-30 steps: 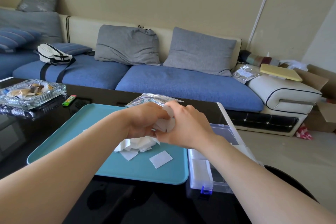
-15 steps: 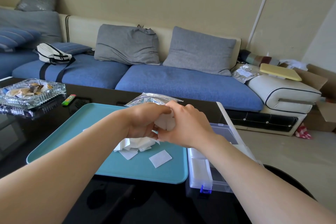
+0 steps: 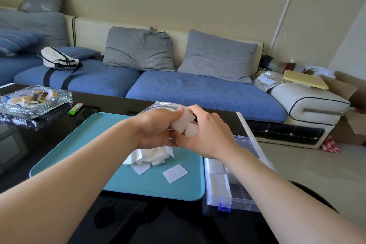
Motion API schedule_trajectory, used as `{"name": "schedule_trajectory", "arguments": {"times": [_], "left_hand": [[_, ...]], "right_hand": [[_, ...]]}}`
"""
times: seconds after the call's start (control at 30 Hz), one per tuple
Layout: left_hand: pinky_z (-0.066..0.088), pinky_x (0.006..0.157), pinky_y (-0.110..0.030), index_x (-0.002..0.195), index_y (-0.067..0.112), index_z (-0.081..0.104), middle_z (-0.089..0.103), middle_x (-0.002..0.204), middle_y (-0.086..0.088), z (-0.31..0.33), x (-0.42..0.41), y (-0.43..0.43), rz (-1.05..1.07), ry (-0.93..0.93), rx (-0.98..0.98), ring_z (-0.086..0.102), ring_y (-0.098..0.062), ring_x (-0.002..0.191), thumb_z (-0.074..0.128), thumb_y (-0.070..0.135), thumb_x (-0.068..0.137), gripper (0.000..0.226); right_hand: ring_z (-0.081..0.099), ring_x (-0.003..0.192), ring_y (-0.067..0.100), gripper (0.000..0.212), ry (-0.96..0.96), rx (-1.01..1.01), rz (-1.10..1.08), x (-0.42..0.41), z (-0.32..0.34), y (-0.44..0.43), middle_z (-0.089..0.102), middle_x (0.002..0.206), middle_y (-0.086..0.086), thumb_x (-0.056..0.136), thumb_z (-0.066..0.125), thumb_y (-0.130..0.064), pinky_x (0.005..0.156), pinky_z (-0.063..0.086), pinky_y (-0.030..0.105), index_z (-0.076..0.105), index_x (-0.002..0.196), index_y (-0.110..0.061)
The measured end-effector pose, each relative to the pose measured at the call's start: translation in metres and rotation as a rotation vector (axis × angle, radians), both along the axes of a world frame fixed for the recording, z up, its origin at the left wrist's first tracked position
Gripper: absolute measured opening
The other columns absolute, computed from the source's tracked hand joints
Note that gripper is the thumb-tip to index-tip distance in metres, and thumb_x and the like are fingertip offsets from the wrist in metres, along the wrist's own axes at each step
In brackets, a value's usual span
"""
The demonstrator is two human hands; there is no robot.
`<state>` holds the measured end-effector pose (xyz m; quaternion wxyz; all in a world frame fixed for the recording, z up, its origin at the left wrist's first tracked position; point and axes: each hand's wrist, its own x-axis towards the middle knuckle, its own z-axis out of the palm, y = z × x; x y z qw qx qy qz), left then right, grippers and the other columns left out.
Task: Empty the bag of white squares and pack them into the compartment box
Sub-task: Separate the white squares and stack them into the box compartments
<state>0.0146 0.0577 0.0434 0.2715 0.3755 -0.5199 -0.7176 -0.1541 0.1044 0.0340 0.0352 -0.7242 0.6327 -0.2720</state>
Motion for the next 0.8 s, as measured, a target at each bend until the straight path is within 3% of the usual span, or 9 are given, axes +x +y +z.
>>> {"name": "schedule_trajectory", "arguments": {"times": [0.17, 0.33, 0.4, 0.47, 0.57, 0.63, 0.7, 0.8], "left_hand": [[0.057, 0.096, -0.047, 0.135, 0.014, 0.063, 0.076, 0.122, -0.008, 0.0, -0.001, 0.002, -0.054, -0.045, -0.051, 0.072, -0.023, 0.107, 0.039, 0.043, 0.112, 0.045], [0.056, 0.102, -0.049, 0.137, 0.007, 0.062, 0.072, 0.129, -0.014, -0.003, 0.001, -0.002, -0.069, -0.079, -0.053, 0.068, -0.032, 0.121, 0.038, 0.036, 0.114, 0.044], [0.057, 0.099, -0.048, 0.133, 0.006, 0.063, 0.074, 0.124, -0.013, -0.004, 0.001, -0.005, -0.016, -0.087, -0.039, 0.07, -0.032, 0.111, 0.038, 0.033, 0.114, 0.042], [0.057, 0.097, -0.049, 0.125, 0.007, 0.065, 0.072, 0.11, -0.01, -0.004, 0.001, -0.006, 0.046, -0.106, -0.033, 0.067, -0.027, 0.097, 0.04, 0.033, 0.113, 0.038], [0.053, 0.104, -0.054, 0.115, 0.009, 0.066, 0.069, 0.103, -0.012, -0.004, 0.0, -0.004, 0.121, -0.113, -0.013, 0.064, -0.029, 0.094, 0.041, 0.029, 0.113, 0.032], [0.052, 0.104, -0.054, 0.114, 0.009, 0.066, 0.071, 0.107, -0.014, -0.004, -0.001, -0.003, 0.131, -0.103, -0.01, 0.067, -0.03, 0.097, 0.039, 0.026, 0.113, 0.032], [0.052, 0.102, -0.053, 0.12, 0.008, 0.065, 0.075, 0.109, -0.015, -0.005, -0.003, -0.003, 0.124, -0.102, -0.029, 0.069, -0.03, 0.1, 0.037, 0.023, 0.113, 0.033], [0.054, 0.096, -0.05, 0.129, 0.01, 0.064, 0.073, 0.123, -0.017, -0.007, -0.007, -0.005, 0.136, -0.128, -0.109, 0.07, -0.031, 0.114, 0.035, 0.015, 0.111, 0.034]], "right_hand": [[0.062, 0.094, 0.023, 0.057, 0.004, -0.018, -0.015, 0.001, -0.001, 0.0, 0.07, 0.101, -0.011, 0.077, 0.068, -0.074, 0.077, 0.055, 0.04, 0.054, 0.12, -0.041], [0.061, 0.096, 0.02, 0.06, 0.015, 0.018, 0.01, 0.0, 0.0, 0.0, 0.069, 0.101, -0.014, 0.073, 0.072, -0.073, 0.076, 0.054, 0.039, 0.056, 0.12, -0.04], [0.061, 0.094, 0.02, 0.059, -0.032, 0.017, 0.017, -0.001, 0.0, -0.001, 0.069, 0.099, -0.012, 0.075, 0.066, -0.075, 0.075, 0.051, 0.038, 0.054, 0.122, -0.04], [0.061, 0.09, 0.023, 0.049, -0.166, 0.005, 0.012, -0.002, 0.001, -0.003, 0.068, 0.09, -0.005, 0.081, 0.048, -0.072, 0.075, 0.049, 0.04, 0.054, 0.116, -0.037], [0.059, 0.08, 0.022, 0.037, -0.457, -0.022, -0.031, -0.001, 0.007, -0.006, 0.066, 0.081, -0.001, 0.086, 0.037, -0.05, 0.07, 0.047, 0.04, 0.058, 0.09, -0.019], [0.047, 0.068, 0.02, 0.031, -0.554, -0.017, -0.063, 0.0, 0.011, -0.007, 0.056, 0.069, -0.003, 0.09, 0.042, -0.035, 0.061, 0.038, 0.036, 0.046, 0.071, -0.011], [0.041, 0.062, 0.016, 0.031, -0.646, 0.018, -0.098, 0.002, 0.012, -0.008, 0.046, 0.058, -0.007, 0.09, 0.052, -0.022, 0.059, 0.038, 0.03, 0.042, 0.061, -0.016], [0.053, 0.063, 0.019, 0.026, -0.868, 0.094, -0.115, 0.003, 0.01, -0.012, 0.058, 0.062, -0.004, 0.087, 0.063, -0.016, 0.057, 0.047, 0.03, 0.061, 0.061, -0.017]]}}
